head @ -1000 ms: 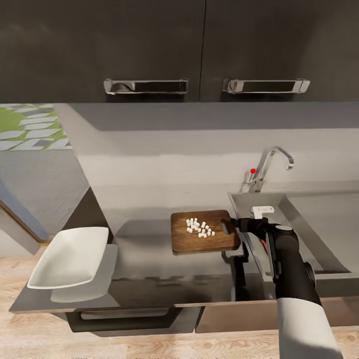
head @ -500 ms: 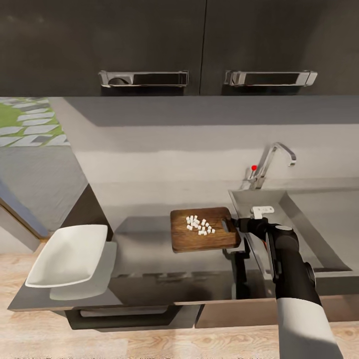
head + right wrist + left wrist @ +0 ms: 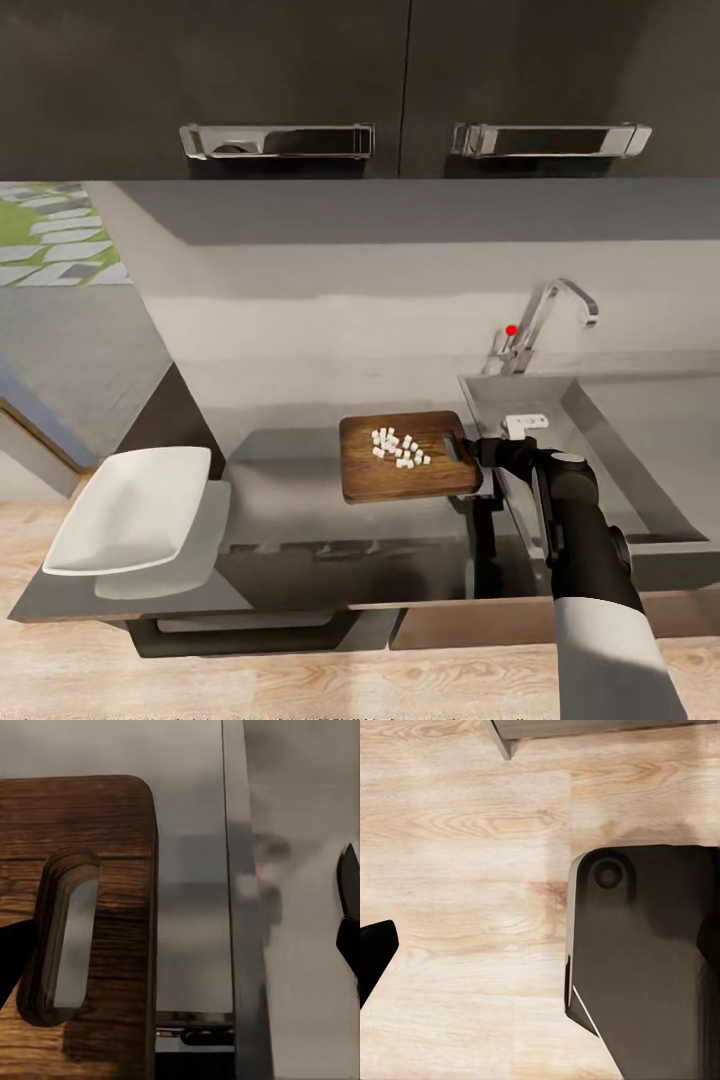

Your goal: In the kitchen, take the Vidalia onion out of the sink, dice it on the chopping board with the paring knife, put the diced onion into the bowl on the countertop, then place both the paring knife and the chopping board into the sink.

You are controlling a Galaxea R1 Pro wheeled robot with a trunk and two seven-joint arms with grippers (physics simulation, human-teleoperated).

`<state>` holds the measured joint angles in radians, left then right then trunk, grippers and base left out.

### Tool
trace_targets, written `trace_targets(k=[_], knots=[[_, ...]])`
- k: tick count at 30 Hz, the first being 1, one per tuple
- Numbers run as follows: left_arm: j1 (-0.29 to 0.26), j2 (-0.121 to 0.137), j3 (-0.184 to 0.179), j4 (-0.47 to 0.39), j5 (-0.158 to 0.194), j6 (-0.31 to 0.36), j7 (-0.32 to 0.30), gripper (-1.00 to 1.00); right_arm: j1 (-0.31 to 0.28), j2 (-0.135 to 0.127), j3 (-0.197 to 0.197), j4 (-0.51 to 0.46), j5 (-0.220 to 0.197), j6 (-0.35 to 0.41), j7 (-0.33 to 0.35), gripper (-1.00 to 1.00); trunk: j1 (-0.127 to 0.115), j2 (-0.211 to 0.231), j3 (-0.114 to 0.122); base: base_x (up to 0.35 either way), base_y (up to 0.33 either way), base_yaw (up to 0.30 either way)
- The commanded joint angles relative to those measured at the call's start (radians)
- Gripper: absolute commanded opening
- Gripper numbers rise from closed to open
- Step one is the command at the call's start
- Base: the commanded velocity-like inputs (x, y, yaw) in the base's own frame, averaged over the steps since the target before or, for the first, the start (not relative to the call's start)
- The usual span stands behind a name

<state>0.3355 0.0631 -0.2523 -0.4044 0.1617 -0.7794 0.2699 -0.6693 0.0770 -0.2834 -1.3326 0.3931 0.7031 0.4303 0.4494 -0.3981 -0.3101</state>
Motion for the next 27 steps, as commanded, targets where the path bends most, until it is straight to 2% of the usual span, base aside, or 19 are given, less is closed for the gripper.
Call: trace_targets(k=[1, 10, 17, 27], knots=[[0.000, 0.001, -0.009, -0.002, 0.010, -0.001, 0.003, 1.00, -0.001, 0.001, -0.003, 0.003, 0.010, 0.002, 0.010, 1.00, 0.001, -0.002, -0.003, 0.000, 0.116, 0.000], [0.000, 0.001, -0.009, -0.002, 0.010, -0.001, 0.003, 1.00, -0.001, 0.001, -0.002, 0.012, 0.010, 0.002, 0.010, 1.00, 0.001, -0.002, -0.018, 0.006, 0.065, 0.000], [0.000, 0.001, -0.009, -0.002, 0.010, -0.001, 0.003, 1.00, -0.001, 0.001, -0.003, 0.012, 0.010, 0.002, 0.010, 1.00, 0.001, -0.002, -0.029, 0.106, -0.082, 0.000], [0.000, 0.001, -0.009, -0.002, 0.010, -0.001, 0.003, 1.00, -0.001, 0.001, -0.002, 0.014, 0.010, 0.002, 0.010, 1.00, 0.001, -0.002, -0.045, 0.008, -0.007, 0.000]])
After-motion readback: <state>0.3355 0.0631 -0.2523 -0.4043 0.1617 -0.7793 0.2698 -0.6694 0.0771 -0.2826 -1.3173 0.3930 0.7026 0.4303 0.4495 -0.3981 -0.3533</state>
